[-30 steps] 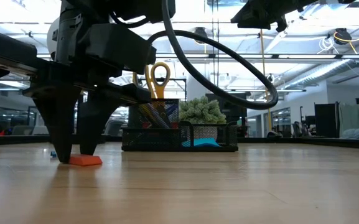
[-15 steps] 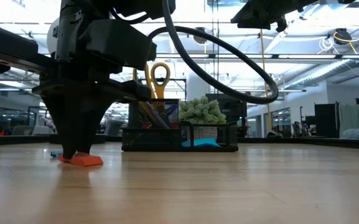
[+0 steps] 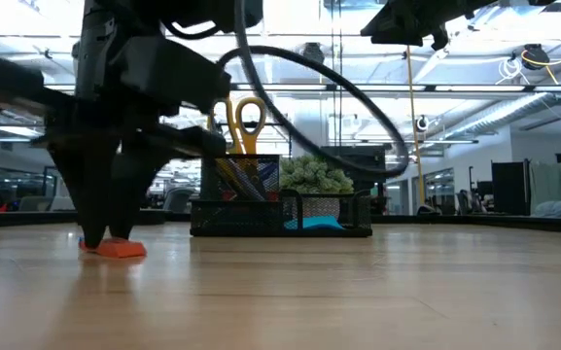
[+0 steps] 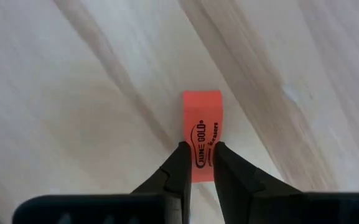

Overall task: Pick and place office supplies into organizer
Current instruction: Put the orange eraser into the desk organizer

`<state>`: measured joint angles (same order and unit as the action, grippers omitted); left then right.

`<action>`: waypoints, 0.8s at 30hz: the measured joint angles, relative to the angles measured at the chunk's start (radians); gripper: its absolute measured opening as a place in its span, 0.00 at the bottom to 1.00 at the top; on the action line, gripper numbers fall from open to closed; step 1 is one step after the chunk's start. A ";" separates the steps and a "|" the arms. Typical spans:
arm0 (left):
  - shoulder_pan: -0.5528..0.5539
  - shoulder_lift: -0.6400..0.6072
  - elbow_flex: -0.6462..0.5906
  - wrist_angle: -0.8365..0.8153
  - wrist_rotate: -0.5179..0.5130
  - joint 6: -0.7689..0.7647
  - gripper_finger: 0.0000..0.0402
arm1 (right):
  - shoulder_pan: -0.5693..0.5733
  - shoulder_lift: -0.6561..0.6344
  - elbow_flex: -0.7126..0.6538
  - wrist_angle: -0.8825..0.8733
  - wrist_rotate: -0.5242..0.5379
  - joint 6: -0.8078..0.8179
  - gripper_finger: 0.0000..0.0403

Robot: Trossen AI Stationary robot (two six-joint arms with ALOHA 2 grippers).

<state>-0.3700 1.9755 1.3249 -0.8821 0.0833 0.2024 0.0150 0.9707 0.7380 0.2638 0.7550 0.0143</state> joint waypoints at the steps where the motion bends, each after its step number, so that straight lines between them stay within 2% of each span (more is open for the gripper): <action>1: 0.000 -0.011 0.001 -0.006 -0.003 -0.001 0.15 | 0.000 0.000 0.000 0.000 0.000 0.000 0.38; 9: 0.000 -0.059 0.002 -0.042 -0.015 -0.023 0.15 | 0.000 0.000 0.000 0.000 0.000 0.000 0.38; 19: 0.008 -0.060 0.003 -0.058 -0.114 -0.014 0.15 | 0.000 0.000 0.000 0.000 0.000 0.000 0.38; 24: 0.023 -0.061 0.005 -0.058 -0.123 0.000 0.15 | 0.000 0.000 0.000 0.000 0.000 0.000 0.38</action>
<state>-0.3467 1.9144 1.3296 -0.9401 -0.0394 0.2021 0.0148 0.9707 0.7380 0.2637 0.7548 0.0142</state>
